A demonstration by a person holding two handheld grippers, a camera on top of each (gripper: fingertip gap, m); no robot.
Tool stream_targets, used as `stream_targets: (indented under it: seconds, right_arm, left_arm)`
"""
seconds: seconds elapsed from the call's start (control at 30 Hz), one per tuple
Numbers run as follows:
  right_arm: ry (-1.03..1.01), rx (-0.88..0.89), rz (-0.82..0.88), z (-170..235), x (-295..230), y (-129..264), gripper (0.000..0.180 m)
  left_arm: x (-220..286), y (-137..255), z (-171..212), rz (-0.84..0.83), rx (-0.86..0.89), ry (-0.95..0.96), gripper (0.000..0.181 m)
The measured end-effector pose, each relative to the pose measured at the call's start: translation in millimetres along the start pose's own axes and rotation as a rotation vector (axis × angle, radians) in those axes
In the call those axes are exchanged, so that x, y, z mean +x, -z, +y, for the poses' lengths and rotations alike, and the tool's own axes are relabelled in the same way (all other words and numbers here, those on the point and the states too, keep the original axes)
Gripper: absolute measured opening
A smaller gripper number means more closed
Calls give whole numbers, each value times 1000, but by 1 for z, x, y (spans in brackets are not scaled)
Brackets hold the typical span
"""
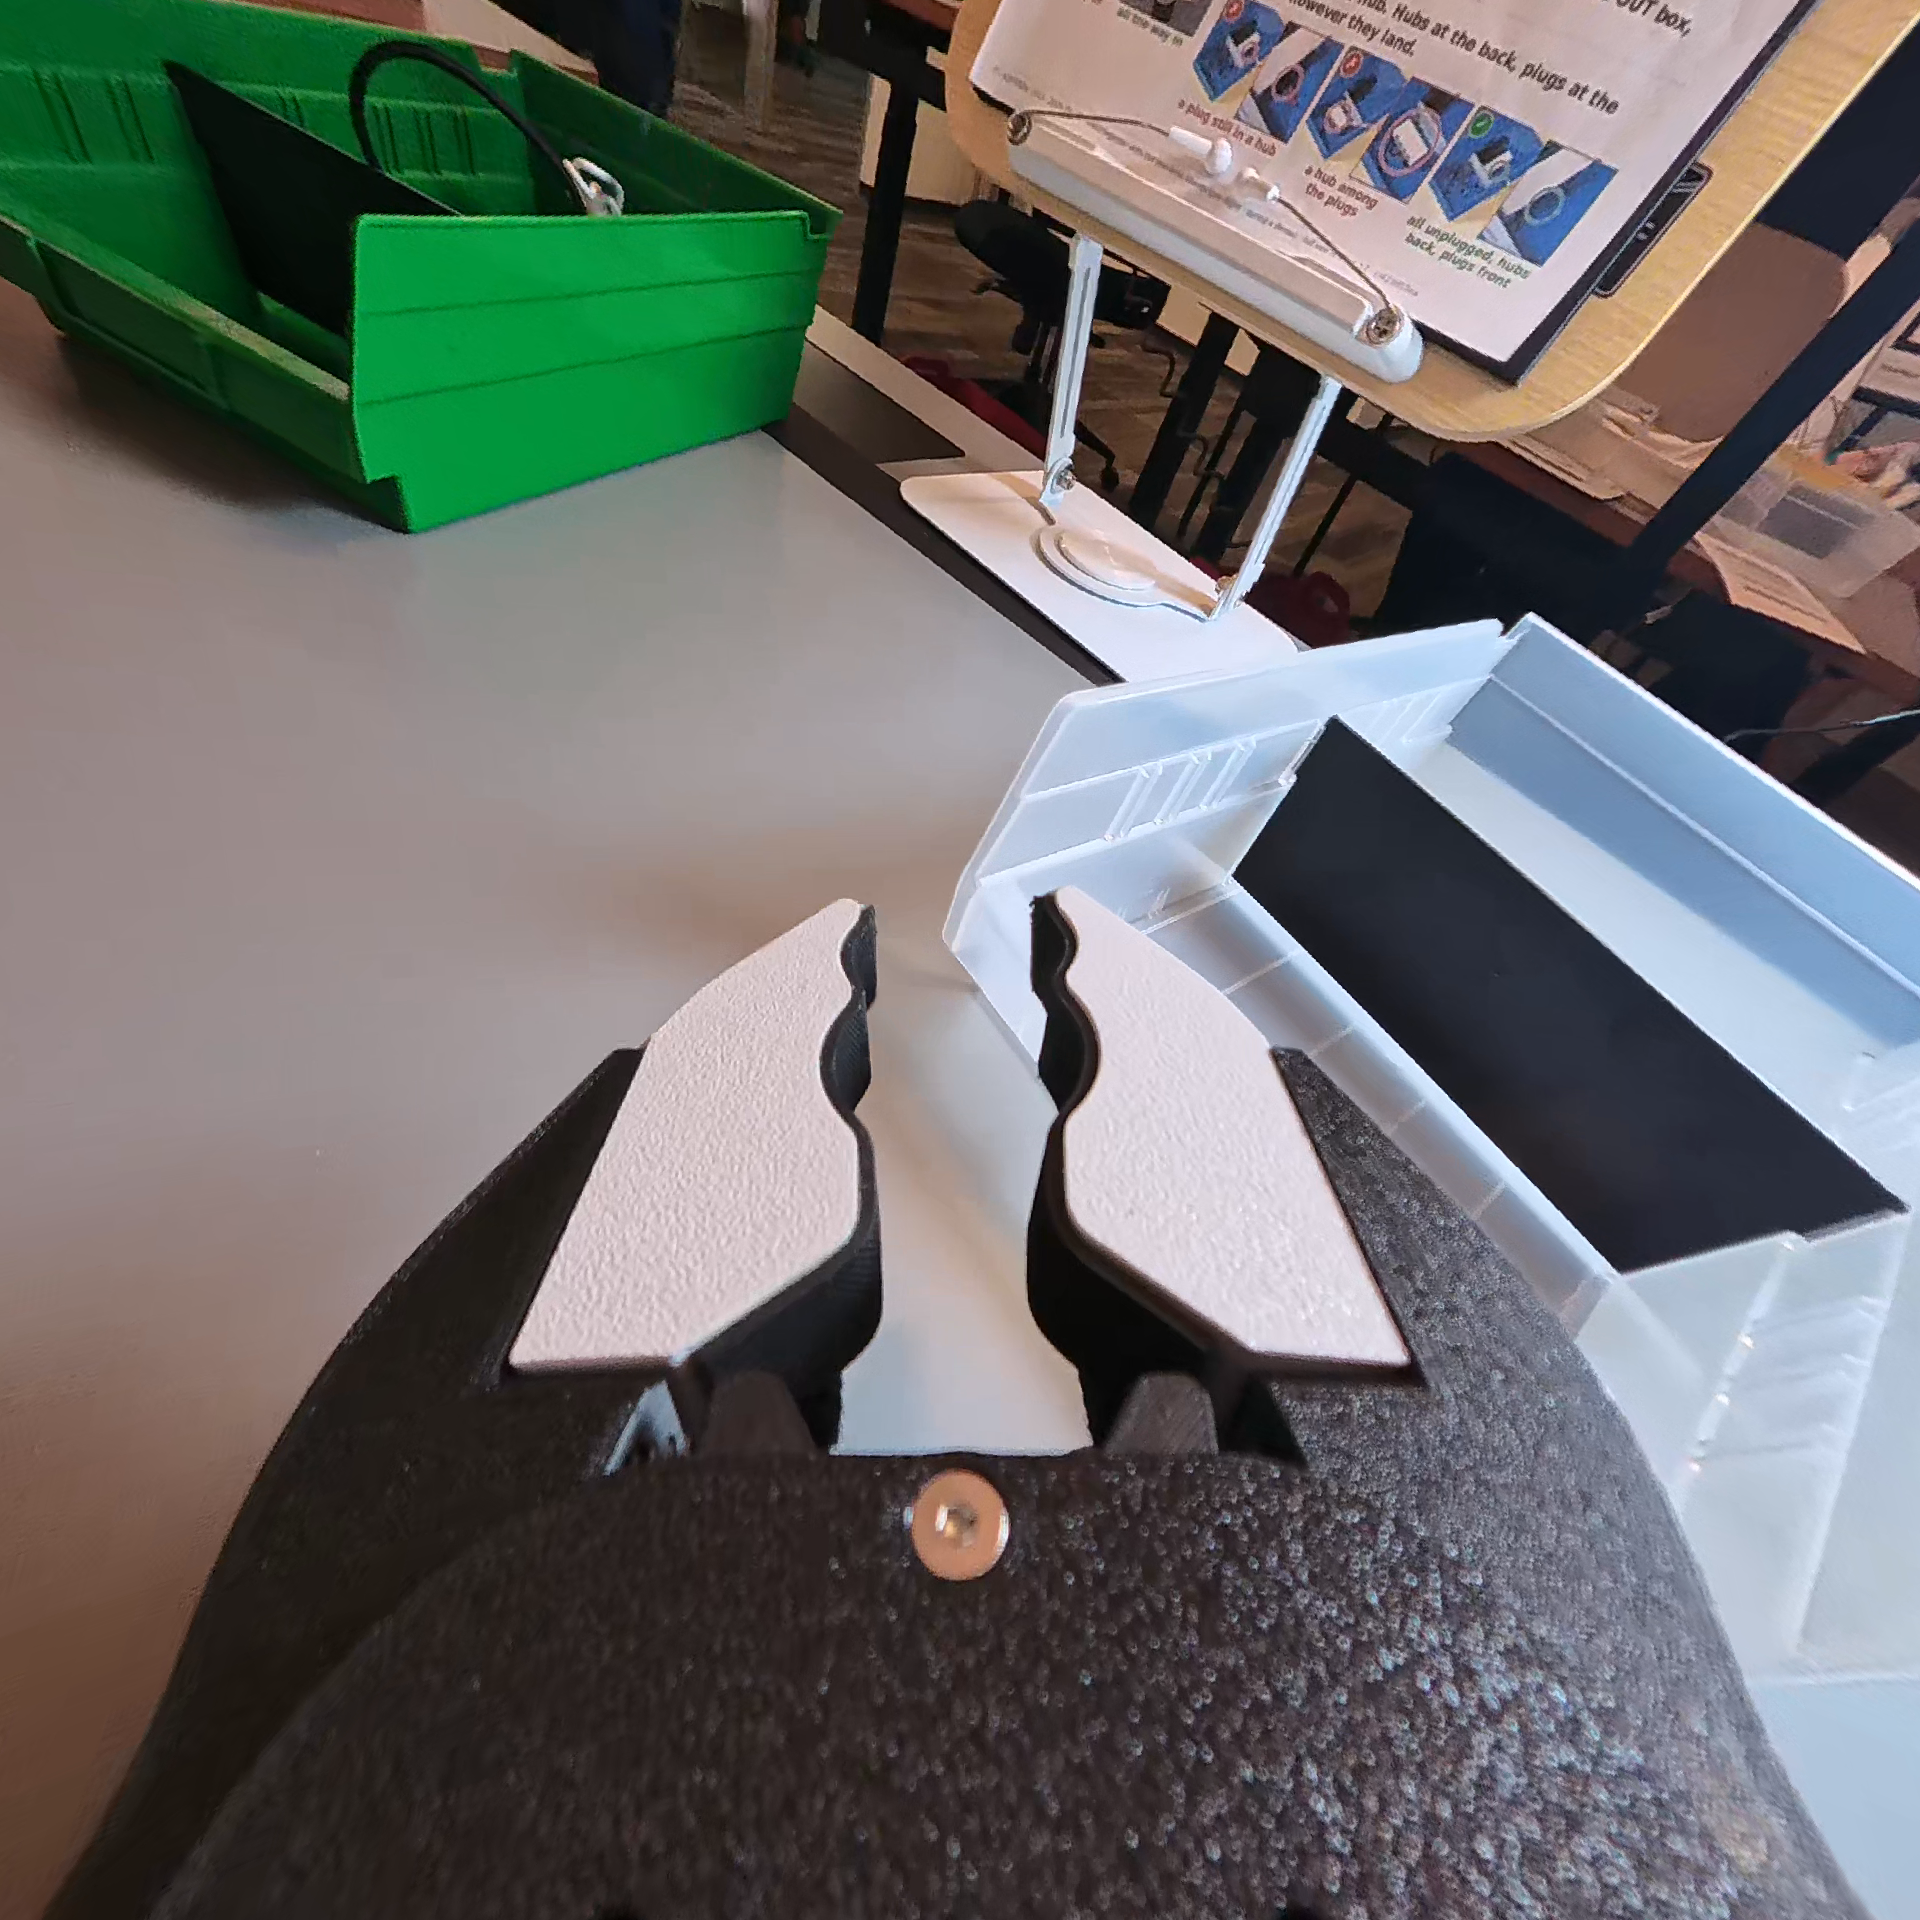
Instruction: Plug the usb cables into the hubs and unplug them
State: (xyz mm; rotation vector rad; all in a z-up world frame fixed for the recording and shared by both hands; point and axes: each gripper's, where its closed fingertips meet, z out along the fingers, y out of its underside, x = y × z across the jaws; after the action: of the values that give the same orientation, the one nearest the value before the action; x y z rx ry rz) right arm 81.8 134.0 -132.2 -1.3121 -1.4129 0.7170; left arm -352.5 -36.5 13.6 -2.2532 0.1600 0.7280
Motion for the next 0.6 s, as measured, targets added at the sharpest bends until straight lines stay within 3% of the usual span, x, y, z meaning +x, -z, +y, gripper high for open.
stream_targets:
  seconds: [0.03,0.13,0.33,0.47,0.6]
  right_arm:
    - [1,4,-2,-1,-2,-1,29]
    - [-5,30,-15,-8,-8,-3,29]
    - [-76,172,-161,-53,-43,-6,29]
    - [-138,277,-277,-97,-66,-5,37]
    - [-162,289,-323,-102,-77,-17,37]
  left_arm:
    - [-2,16,-15,-11,75,10,12]
    - [24,64,-60,84,349,75,12]
    - [148,149,-117,626,912,304,11]
    - [230,157,-115,971,1081,489,11]
    - [278,143,-101,1228,1107,647,11]
